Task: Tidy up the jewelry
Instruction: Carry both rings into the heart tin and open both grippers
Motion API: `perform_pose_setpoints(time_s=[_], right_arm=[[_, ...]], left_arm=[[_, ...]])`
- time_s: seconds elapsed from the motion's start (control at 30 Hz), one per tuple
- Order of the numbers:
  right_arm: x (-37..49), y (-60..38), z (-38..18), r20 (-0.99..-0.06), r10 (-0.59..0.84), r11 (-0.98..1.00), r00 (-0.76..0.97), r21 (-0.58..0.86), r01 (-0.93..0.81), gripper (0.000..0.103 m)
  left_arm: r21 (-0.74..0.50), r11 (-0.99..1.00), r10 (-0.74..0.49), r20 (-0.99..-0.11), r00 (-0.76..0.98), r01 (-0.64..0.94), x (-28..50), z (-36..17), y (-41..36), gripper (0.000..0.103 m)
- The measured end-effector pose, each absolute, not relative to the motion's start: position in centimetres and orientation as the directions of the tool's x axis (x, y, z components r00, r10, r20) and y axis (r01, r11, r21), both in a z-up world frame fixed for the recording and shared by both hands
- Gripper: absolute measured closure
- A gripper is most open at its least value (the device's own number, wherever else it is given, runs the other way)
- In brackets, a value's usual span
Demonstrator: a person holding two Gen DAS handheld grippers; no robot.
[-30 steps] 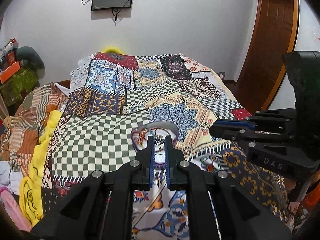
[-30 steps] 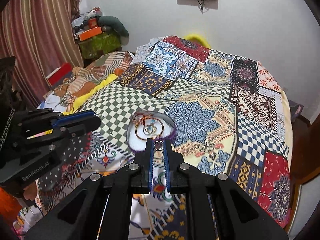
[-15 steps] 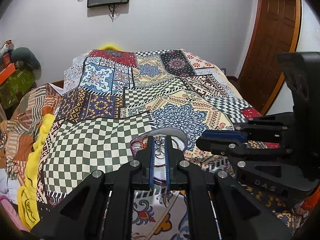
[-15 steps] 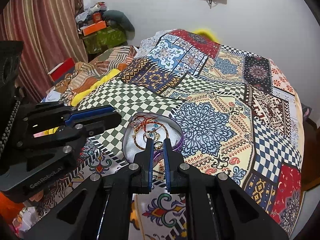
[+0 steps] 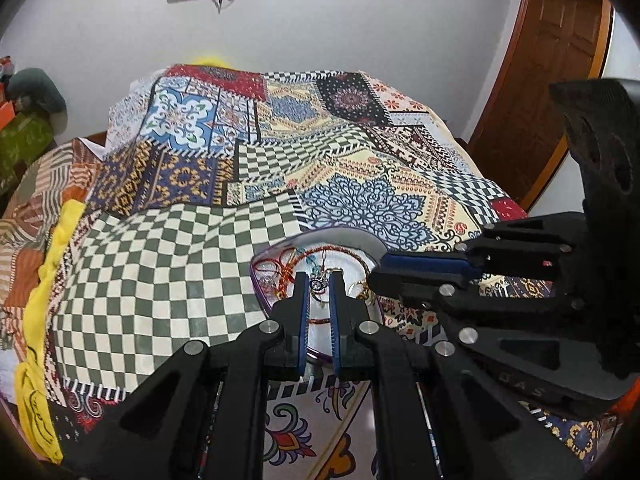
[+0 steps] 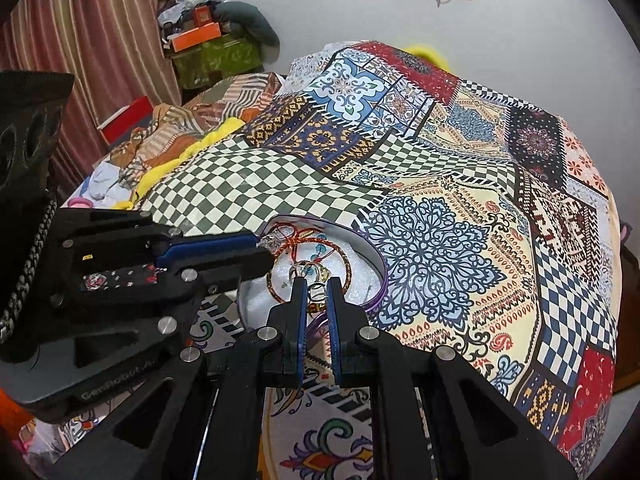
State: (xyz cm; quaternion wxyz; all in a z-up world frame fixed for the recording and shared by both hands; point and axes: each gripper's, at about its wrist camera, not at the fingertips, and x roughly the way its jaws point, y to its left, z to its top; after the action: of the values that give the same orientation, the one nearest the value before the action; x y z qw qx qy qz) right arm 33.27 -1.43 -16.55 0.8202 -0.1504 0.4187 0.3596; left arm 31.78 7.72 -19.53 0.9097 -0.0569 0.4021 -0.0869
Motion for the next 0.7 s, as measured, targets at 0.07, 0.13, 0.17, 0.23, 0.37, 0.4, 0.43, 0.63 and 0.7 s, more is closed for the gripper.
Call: perform_pose_setpoints(time_s=[0.07, 0.13, 0.17, 0.23, 0.37, 0.4, 0.43, 0.63, 0.7], right_arm=[[33.6, -1.3, -16.7, -0.799, 0.456, 0.699, 0.392, 0.049, -0.713, 0.095], [34.0, -1.3, -16.9, -0.804, 0.449, 0.702, 0.391, 0.045, -0.711, 0.095], [34.1, -1.2, -17.0, -0.805, 0.444, 0.703, 0.392, 0.042, -0.71, 0.095], [34.3, -1.1, -17.3, -0.808, 0.44, 0.704, 0.392, 0.04, -0.709, 0.095], [34.5, -1.1, -18.0, -0.814, 0.437, 0.702, 0.383, 0.043, -0.71, 0.095], [34.5, -1.0, -18.1, -0.814, 0.437, 0.701, 0.382, 0.042, -0.712, 0.094], [34.5, -1.0, -18.1, -0.815, 0.438, 0.699, 0.38, 0.043, -0.714, 0.094], [34.2, -0.7, -18.1, -0.815, 0.433, 0.689, 0.384, 0.024, -0.725, 0.094], [34.2, -0.5, -18.1, -0.819, 0.422, 0.689, 0.389, 0.011, -0.724, 0.094]], left_arm=[[-0.177, 0.978, -0.206, -0.727, 0.655, 0.111, 31.9, -19.8, 7.8, 0.095], [-0.186, 0.977, -0.211, -0.732, 0.648, 0.108, 32.0, -20.1, 7.9, 0.095], [-0.191, 0.976, -0.214, -0.733, 0.646, 0.106, 32.1, -20.2, 8.0, 0.095], [-0.196, 0.976, -0.213, -0.736, 0.642, 0.1, 32.2, -20.3, 8.1, 0.095], [-0.188, 0.977, -0.205, -0.735, 0.646, 0.096, 32.0, -20.2, 8.3, 0.095], [-0.188, 0.977, -0.206, -0.734, 0.647, 0.097, 32.0, -20.2, 8.3, 0.095], [-0.186, 0.978, -0.205, -0.735, 0.647, 0.098, 31.9, -20.1, 8.3, 0.095], [-0.165, 0.983, -0.175, -0.732, 0.659, 0.077, 31.6, -19.7, 8.4, 0.095], [-0.156, 0.986, -0.159, -0.727, 0.668, 0.064, 31.4, -19.3, 8.6, 0.094]])
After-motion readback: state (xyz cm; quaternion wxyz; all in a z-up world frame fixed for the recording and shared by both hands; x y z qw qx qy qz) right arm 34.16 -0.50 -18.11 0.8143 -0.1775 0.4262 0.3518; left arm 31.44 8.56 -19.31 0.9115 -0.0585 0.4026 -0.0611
